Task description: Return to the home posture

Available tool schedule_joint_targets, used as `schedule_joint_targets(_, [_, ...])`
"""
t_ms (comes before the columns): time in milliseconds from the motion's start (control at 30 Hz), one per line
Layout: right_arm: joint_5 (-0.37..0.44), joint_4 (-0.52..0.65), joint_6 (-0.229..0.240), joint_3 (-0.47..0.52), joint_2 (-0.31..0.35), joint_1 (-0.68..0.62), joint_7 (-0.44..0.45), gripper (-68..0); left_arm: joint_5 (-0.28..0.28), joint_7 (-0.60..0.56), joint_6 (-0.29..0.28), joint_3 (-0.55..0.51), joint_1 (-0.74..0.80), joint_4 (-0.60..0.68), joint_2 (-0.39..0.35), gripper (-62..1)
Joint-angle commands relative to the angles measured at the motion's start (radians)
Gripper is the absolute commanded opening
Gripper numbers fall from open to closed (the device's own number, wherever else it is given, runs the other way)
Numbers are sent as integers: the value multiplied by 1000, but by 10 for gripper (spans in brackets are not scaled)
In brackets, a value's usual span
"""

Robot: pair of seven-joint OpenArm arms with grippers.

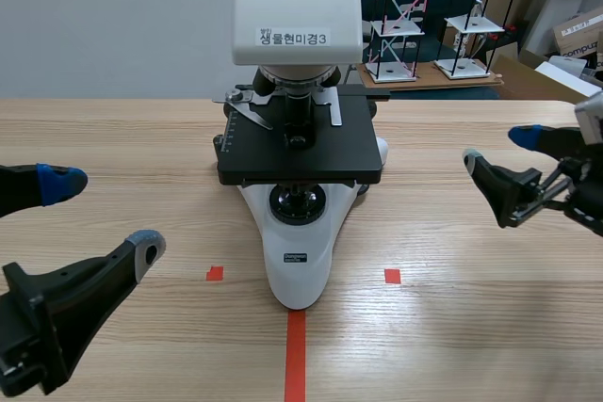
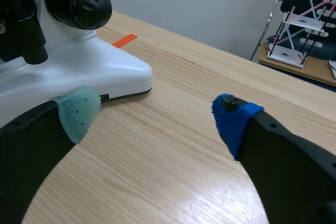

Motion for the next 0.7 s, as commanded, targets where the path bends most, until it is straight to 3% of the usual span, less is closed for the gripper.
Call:
schedule_joint_targets(0, [37, 62, 0, 23, 26, -33, 18, -161, -9, -7, -1, -4, 5, 4, 8, -28])
schedule_joint_targets(200, [68, 269, 2, 91, 33, -258, -2, -79, -9, -7, -1, -4, 5, 4, 8, -28])
schedule_joint_targets(300, [102, 399, 12, 121, 33, -373, -75, -55, -9, -7, -1, -4, 5, 4, 8, -28])
schedule_joint_targets(667, [219, 792, 8, 198, 26, -722, -212, -49, -9, -7, -1, -4, 5, 4, 8, -28])
